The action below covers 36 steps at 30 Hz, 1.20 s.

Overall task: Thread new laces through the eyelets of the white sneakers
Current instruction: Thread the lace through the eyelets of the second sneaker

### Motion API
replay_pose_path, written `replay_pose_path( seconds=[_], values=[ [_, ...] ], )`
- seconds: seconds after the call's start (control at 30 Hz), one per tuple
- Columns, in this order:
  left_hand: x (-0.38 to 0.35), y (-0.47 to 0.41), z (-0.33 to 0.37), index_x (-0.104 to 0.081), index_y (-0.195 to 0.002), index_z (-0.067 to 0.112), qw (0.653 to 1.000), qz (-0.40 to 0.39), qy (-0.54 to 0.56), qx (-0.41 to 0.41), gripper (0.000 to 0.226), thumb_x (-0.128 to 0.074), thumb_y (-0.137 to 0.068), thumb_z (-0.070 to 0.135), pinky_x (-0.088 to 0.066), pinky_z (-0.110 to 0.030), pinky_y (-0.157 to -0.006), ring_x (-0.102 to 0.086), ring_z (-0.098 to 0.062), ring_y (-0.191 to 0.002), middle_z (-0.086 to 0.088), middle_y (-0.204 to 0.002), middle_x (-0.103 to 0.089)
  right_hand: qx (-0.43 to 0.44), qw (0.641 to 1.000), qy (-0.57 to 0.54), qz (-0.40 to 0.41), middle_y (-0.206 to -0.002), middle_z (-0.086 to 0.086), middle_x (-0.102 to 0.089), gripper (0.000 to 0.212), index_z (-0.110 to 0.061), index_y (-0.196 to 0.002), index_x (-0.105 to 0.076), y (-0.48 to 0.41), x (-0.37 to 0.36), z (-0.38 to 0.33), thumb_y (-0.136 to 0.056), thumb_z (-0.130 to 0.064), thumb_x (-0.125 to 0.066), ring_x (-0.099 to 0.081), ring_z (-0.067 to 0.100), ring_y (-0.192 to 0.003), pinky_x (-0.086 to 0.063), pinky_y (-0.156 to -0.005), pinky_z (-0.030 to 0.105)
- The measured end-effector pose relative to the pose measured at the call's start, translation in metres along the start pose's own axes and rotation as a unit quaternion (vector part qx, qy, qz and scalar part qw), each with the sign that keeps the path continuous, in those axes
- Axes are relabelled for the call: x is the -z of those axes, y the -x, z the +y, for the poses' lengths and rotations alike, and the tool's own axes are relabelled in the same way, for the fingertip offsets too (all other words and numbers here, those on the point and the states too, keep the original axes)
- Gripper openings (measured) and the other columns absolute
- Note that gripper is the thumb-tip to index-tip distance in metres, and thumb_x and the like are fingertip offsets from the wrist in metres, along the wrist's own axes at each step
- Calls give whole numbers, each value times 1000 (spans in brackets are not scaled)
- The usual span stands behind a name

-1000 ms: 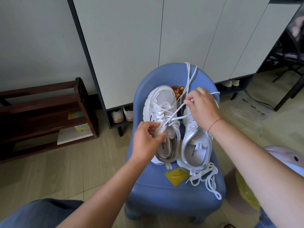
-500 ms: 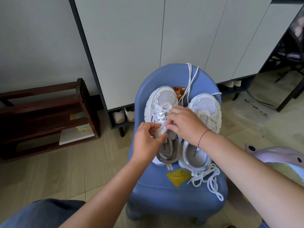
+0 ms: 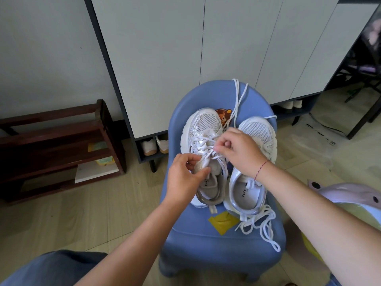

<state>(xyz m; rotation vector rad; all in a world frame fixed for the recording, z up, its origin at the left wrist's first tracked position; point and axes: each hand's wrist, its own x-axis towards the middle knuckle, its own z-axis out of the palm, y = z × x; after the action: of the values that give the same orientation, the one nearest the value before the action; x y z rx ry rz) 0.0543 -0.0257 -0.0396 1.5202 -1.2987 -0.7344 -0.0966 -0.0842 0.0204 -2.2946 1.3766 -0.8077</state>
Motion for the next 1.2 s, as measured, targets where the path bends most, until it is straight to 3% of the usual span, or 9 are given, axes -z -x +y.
replay_pose_path(
  seconds=[0.07, 0.23, 0.33, 0.47, 0.6, 0.73, 0.9, 1.13, 1.2],
  values=[
    [0, 0, 0, -61, -98, 22, 1000, -2, 5, 1, 31, -81, -74, 21, -39, -4, -67, -52, 4, -78, 4, -100, -58, -34, 996, -38, 71, -76, -13, -46, 11, -15, -76, -61, -5, 11, 6, -86, -18, -65, -45, -1, -67, -33, -64, 4],
    [0, 0, -1, -61, -98, 22, 1000, -1, 8, 7, 32, -82, -74, 21, -40, -4, -67, -52, 2, -77, 3, -100, -58, -156, 956, -102, 229, -72, -6, -53, 10, -11, -86, -64, -18, 41, 30, -90, -19, -60, -47, 6, -65, -38, -65, 21],
    [0, 0, -2, -61, -98, 22, 1000, -2, 10, 9, 32, -82, -74, 21, -41, -5, -68, -52, 0, -78, 2, -100, -58, -133, 978, 1, 163, -74, -13, -45, 6, -16, -85, -66, -12, 36, 25, -83, -10, -65, -44, 1, -67, -42, -74, 23],
    [-1, -1, -1, -61, -98, 22, 1000, 0, 7, 9, 33, -82, -73, 21, -41, -5, -68, -53, -1, -77, 3, -100, -59, -9, 999, -10, -35, -84, -6, -48, 13, -19, -91, -70, -4, 14, -6, -78, -19, -74, -45, 1, -71, -36, -69, 6],
    [0, 0, -1, -60, -95, 24, 1000, 3, 10, 4, 31, -82, -74, 22, -41, -5, -65, -54, -1, -76, 3, -99, -60, 33, 991, 76, -108, -92, -5, -49, 22, -15, -91, -67, -3, -10, -12, -76, -30, -75, -45, 10, -89, -40, -85, 27],
    [1, -1, -1, -58, -91, 28, 1000, -2, 5, -2, 32, -83, -73, 22, -40, -5, -64, -53, 5, -75, 4, -97, -59, 48, 985, 125, -105, -92, -5, -47, 18, -13, -89, -65, -7, -9, -12, -84, -31, -67, -46, 16, -100, -30, -84, 23],
    [0, -2, -2, -59, -94, 25, 1000, -2, 3, 0, 33, -83, -72, 23, -40, -5, -66, -52, 6, -75, 6, -97, -58, 41, 985, 110, -124, -89, -4, -47, 15, -18, -78, -57, -3, -12, -6, -87, -29, -63, -44, 14, -93, -36, -89, 31],
    [0, -2, -2, -61, -98, 20, 1000, -7, 11, 6, 32, -82, -74, 21, -40, -5, -68, -50, 9, -75, 3, -99, -57, -16, 998, -20, 57, -78, -10, -44, 16, -12, -79, -58, -8, 10, 4, -91, -22, -58, -43, -1, -71, -31, -65, 8],
    [0, -2, -2, -61, -98, 20, 1000, -7, 12, 6, 32, -82, -74, 20, -40, -4, -67, -49, 10, -75, 3, -98, -57, -40, 993, -47, 103, -74, -10, -44, 16, -13, -79, -56, -9, 14, 11, -93, -21, -56, -42, -1, -69, -31, -62, 15]
  ],
)
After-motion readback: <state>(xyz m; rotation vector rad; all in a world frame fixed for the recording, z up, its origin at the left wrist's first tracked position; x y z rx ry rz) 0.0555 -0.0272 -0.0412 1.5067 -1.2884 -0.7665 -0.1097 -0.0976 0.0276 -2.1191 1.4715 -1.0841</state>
